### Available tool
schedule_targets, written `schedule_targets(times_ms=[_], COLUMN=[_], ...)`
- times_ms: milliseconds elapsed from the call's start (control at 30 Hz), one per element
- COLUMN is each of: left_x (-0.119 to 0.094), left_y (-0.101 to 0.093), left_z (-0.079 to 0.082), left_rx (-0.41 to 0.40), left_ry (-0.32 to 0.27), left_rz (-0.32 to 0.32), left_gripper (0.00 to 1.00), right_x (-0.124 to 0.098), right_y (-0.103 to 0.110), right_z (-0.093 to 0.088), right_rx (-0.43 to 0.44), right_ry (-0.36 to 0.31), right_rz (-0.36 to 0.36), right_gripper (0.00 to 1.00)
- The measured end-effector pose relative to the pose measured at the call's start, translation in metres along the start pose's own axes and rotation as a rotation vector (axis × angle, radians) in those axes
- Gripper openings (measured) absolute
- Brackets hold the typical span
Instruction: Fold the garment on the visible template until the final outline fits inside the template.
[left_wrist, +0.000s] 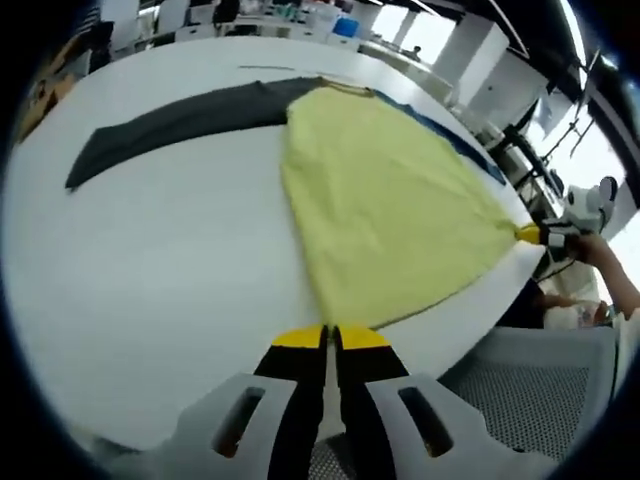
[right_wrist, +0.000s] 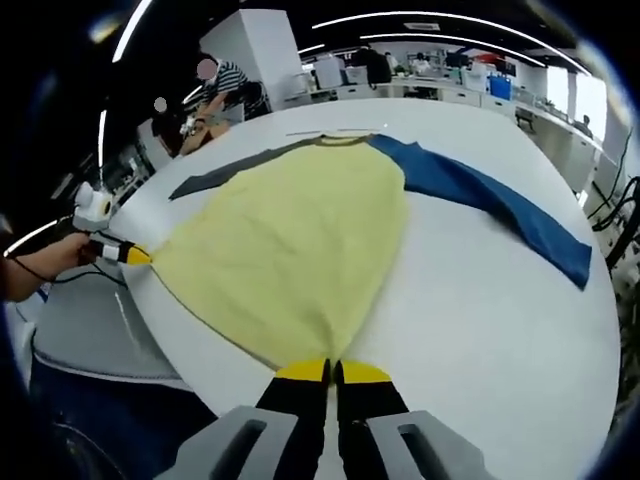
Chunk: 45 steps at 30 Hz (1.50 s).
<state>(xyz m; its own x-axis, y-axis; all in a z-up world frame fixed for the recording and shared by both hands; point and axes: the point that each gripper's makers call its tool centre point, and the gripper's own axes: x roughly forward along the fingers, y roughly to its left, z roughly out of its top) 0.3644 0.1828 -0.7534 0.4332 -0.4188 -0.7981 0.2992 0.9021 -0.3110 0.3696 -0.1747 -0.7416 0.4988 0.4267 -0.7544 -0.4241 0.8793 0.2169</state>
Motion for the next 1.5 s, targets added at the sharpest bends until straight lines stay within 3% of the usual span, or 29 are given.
schedule_targets(times_ms=[367,800,1133,1267,1500], left_x=[-0.001,-0.007,-0.008,-0.011,-0.015], left_y=[-0.008,-0.008,-0.008,-0.007,-0.007], left_z=[-0.019,-0.031,-0.029,-0.026,-0.015], left_rx=[0.026,0.027,0.030,0.028,0.053], left_ry=[0.083,0.103,0.081,0.041,-0.052], left_rz=[0.007,0.015,0.027,0.027,0.022], left_gripper=[0.00,0.00,0.00,0.01,0.11], right_x=[-0.001,-0.004,-0.004,-0.005,-0.007], right_y=[-0.001,0.006,0.007,0.009,0.010], right_z=[-0.010,-0.021,-0.020,-0.019,-0.015], right_rx=[-0.012,0.004,0.004,0.001,-0.038], right_ry=[0.031,0.047,0.040,0.036,0.024], right_rz=[-0.013,-0.002,0.005,0.018,0.023], right_gripper=[0.00,0.00,0.00,0.00,0.22])
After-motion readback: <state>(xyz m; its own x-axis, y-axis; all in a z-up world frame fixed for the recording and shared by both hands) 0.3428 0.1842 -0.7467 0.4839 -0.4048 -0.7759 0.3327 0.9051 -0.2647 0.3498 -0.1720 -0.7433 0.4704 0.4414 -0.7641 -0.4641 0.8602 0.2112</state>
